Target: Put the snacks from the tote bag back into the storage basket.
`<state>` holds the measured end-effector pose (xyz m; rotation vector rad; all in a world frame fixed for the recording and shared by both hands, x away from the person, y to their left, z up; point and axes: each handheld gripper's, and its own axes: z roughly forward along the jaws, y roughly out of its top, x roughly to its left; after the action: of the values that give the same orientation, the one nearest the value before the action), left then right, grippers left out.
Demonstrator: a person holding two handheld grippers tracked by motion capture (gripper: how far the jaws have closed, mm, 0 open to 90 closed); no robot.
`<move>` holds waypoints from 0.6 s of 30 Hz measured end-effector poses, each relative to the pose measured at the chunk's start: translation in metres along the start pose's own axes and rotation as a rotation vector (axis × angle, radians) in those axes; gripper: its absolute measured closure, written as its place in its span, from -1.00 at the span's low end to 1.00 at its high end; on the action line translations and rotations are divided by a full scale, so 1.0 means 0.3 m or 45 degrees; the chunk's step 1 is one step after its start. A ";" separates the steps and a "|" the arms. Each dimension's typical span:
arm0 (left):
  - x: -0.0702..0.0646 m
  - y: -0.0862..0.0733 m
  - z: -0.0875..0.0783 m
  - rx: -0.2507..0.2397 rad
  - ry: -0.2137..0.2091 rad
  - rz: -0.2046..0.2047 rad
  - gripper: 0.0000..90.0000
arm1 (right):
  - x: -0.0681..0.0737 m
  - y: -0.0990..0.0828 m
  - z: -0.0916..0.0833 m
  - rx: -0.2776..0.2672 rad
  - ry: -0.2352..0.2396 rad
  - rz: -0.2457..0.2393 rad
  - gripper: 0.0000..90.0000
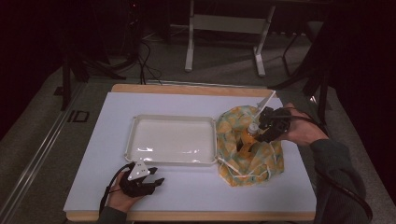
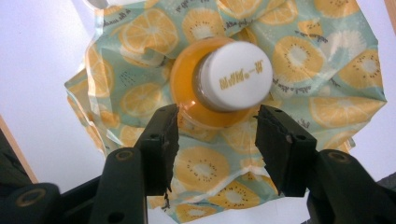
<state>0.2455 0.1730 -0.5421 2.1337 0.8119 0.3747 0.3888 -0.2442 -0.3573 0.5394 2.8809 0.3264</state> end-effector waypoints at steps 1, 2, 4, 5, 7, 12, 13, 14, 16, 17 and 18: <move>0.000 0.000 0.000 0.001 -0.001 0.000 0.10 | -0.001 0.007 0.002 0.006 0.006 0.002 0.11; 0.000 0.000 0.000 0.000 0.000 0.000 0.10 | -0.002 0.010 0.003 0.007 0.008 0.003 0.12; 0.000 0.000 0.000 0.002 0.000 0.002 0.10 | -0.005 0.015 0.003 0.012 0.010 0.007 0.12; 0.000 0.000 -0.001 0.002 0.000 0.002 0.10 | -0.007 0.018 0.004 0.009 0.013 0.007 0.12; 0.000 0.000 -0.001 0.002 -0.001 0.002 0.10 | -0.010 0.023 0.004 0.010 0.017 0.011 0.12; 0.000 0.000 -0.001 0.001 -0.002 0.004 0.10 | -0.016 0.035 0.016 0.025 0.031 0.015 0.10; -0.001 0.000 0.000 0.001 -0.001 0.004 0.10 | -0.017 0.039 0.018 0.027 0.032 0.013 0.09; -0.001 0.000 0.000 0.002 -0.002 0.004 0.10 | -0.017 0.042 0.019 0.029 0.036 0.018 0.09; -0.001 0.000 0.000 0.003 -0.001 0.006 0.10 | -0.021 0.048 0.021 0.026 0.045 0.022 0.08; -0.001 0.000 0.000 0.003 -0.001 0.006 0.10 | -0.021 0.048 0.021 0.026 0.045 0.022 0.08; -0.001 0.000 0.000 0.004 -0.001 0.006 0.10 | -0.023 0.051 0.021 0.034 0.048 0.027 0.07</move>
<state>0.2454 0.1728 -0.5420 2.1391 0.8074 0.3755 0.4016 -0.2317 -0.3585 0.5750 2.9215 0.3054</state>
